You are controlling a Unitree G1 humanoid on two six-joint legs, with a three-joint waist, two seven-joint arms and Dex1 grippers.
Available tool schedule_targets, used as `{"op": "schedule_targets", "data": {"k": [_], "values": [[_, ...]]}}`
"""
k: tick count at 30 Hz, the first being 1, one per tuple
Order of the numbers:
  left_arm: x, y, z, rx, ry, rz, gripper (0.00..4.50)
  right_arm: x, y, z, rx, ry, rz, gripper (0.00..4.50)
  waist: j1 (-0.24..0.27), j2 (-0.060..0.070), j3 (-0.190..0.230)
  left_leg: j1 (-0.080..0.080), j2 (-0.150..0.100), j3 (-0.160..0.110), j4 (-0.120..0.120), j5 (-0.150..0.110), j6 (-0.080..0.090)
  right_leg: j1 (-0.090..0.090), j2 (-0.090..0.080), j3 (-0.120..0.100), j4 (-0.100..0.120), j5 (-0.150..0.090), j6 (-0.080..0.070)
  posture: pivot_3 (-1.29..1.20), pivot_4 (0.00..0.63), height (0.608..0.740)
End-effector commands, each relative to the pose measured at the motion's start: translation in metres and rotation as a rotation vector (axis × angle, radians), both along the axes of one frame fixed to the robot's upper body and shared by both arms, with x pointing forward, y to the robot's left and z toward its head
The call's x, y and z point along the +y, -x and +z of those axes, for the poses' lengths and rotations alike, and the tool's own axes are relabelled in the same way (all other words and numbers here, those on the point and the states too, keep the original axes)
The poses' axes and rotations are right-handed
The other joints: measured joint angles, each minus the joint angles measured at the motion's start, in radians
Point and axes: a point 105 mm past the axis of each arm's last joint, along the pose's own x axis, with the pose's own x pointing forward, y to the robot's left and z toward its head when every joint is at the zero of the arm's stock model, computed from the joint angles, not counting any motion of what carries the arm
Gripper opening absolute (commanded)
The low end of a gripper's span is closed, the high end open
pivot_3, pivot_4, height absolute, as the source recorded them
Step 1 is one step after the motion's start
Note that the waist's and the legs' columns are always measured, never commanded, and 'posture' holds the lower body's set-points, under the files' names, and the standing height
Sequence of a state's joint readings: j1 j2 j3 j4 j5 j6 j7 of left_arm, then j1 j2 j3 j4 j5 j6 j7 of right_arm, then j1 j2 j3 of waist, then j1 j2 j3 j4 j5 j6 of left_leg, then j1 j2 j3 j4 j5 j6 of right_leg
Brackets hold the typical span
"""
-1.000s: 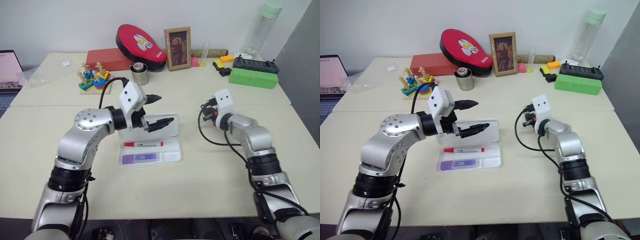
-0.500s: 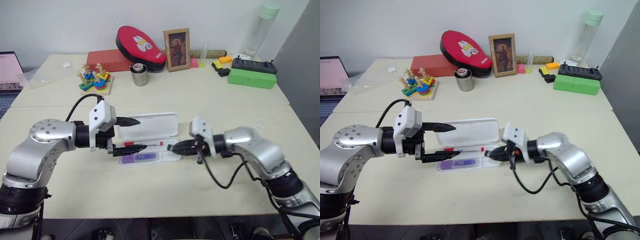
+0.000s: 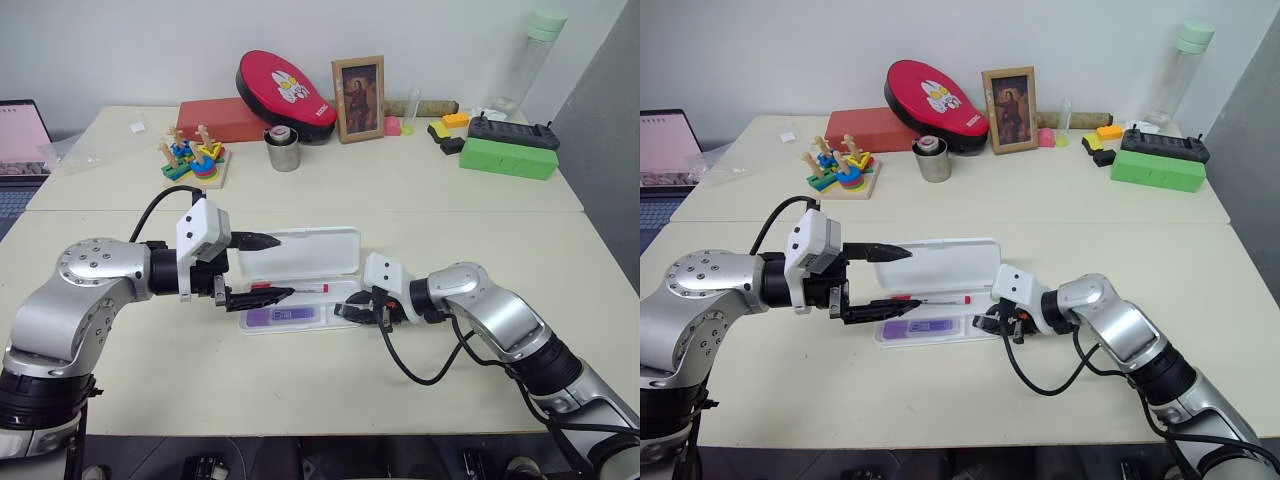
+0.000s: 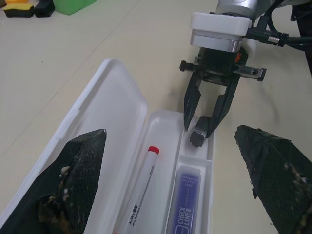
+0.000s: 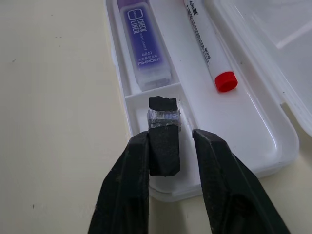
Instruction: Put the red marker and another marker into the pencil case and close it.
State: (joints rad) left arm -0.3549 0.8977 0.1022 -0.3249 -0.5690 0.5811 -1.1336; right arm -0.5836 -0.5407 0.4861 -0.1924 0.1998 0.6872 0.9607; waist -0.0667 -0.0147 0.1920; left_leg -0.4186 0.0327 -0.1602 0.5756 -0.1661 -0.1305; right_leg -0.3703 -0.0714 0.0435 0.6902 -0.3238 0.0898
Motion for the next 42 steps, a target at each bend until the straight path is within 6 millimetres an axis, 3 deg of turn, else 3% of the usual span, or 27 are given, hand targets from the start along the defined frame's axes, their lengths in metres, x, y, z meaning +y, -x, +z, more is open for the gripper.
{"op": "schedule_targets", "data": {"k": [1, 9, 11, 14, 19, 23, 24, 29, 35, 38, 42], "values": [[-0.004, 0.0, 0.009, -0.046, 0.008, -0.013, 4.5, 0.005, -0.002, 0.019, -0.06, -0.041, 0.019, 2.33, 0.0, 0.0, 0.0, 0.0, 0.0, 0.0, 0.0, 0.0, 0.0, 0.0, 0.0, 0.0, 0.0, 0.0, 0.0, 0.0, 0.15, 0.74], [-0.005, -0.002, 0.006, -0.05, -0.003, -0.004, 4.5, 0.008, -0.007, 0.034, -0.088, -0.082, 0.014, 4.44, 0.002, 0.0, 0.0, 0.0, 0.0, 0.0, 0.0, 0.0, 0.0, 0.0, 0.0, 0.0, 0.0, 0.0, 0.0, 0.0, 0.15, 0.74], [-0.005, -0.001, 0.008, -0.053, 0.011, 0.004, 4.5, 0.009, -0.004, 0.04, -0.097, -0.109, 0.04, 4.47, 0.002, 0.0, 0.0, 0.0, 0.0, 0.0, 0.0, 0.0, 0.0, 0.0, 0.0, 0.0, 0.0, 0.0, 0.0, 0.0, 0.15, 0.74], [0.001, -0.003, 0.015, -0.072, 0.055, 0.077, 4.5, 0.015, 0.01, 0.081, -0.082, -0.306, 0.131, 4.47, 0.002, 0.0, 0.0, 0.0, 0.0, 0.0, 0.0, 0.0, 0.0, 0.0, 0.0, 0.0, 0.0, 0.0, 0.0, 0.0, 0.15, 0.74], [0.018, 0.003, 0.026, -0.082, 0.198, 0.226, 4.5, 0.015, -0.02, 0.137, -0.121, -0.508, 0.049, 4.47, -0.015, 0.0, 0.0, 0.0, 0.0, 0.0, 0.0, 0.0, 0.0, 0.0, 0.0, 0.0, 0.001, 0.0, 0.0, 0.0, 0.15, 0.74], [0.031, 0.014, 0.032, -0.081, 0.311, 0.327, 4.5, 0.023, -0.059, 0.161, -0.141, -0.56, -0.095, 3.88, -0.022, 0.0, 0.0, 0.001, 0.0, -0.001, -0.001, 0.0, 0.0, 0.0, 0.0, 0.0, 0.002, 0.0, 0.0, 0.0, 0.15, 0.74], [0.036, 0.017, 0.03, -0.082, 0.312, 0.36, 4.5, 0.026, -0.07, 0.161, -0.154, -0.536, -0.138, 3.49, -0.023, 0.0, 0.0, 0.002, 0.0, 0.0, -0.001, 0.0, 0.0, 0.0, 0.0, 0.001, 0.002, 0.0, 0.0, 0.0, 0.15, 0.74], [0.058, 0.029, 0.025, -0.105, 0.323, 0.503, 4.5, 0.041, -0.113, 0.136, -0.228, -0.342, -0.293, 2.44, -0.021, 0.0, 0.0, 0.002, 0.0, 0.001, -0.002, 0.0, 0.0, -0.002, 0.0, 0.002, 0.004, 0.0, -0.001, 0.0, 0.15, 0.74], [0.062, 0.035, 0.025, -0.111, 0.332, 0.547, 4.5, 0.051, -0.12, 0.122, -0.265, -0.256, -0.266, 1.05, -0.012, -0.001, 0.0, 0.0, 0.0, 0.0, -0.002, 0.0, 0.0, -0.002, 0.0, 0.001, 0.004, -0.001, -0.002, 0.0, 0.15, 0.74], [0.063, 0.044, 0.026, -0.119, 0.334, 0.568, 4.5, 0.063, -0.109, 0.103, -0.259, -0.179, -0.167, 0.26, -0.017, -0.001, 0.0, 0.001, 0.0, 0.0, -0.002, 0.0, 0.0, -0.003, 0.0, 0.001, 0.004, -0.001, -0.002, 0.0, 0.15, 0.74], [0.061, 0.048, 0.026, -0.11, 0.326, 0.563, 4.5, 0.07, -0.09, 0.096, -0.228, -0.157, -0.031, 0.03, -0.02, 0.0, 0.0, 0.001, 0.0, 0.0, -0.002, 0.0, 0.0, -0.003, 0.0, 0.001, 0.005, -0.001, -0.002, 0.0, 0.15, 0.74]]}}
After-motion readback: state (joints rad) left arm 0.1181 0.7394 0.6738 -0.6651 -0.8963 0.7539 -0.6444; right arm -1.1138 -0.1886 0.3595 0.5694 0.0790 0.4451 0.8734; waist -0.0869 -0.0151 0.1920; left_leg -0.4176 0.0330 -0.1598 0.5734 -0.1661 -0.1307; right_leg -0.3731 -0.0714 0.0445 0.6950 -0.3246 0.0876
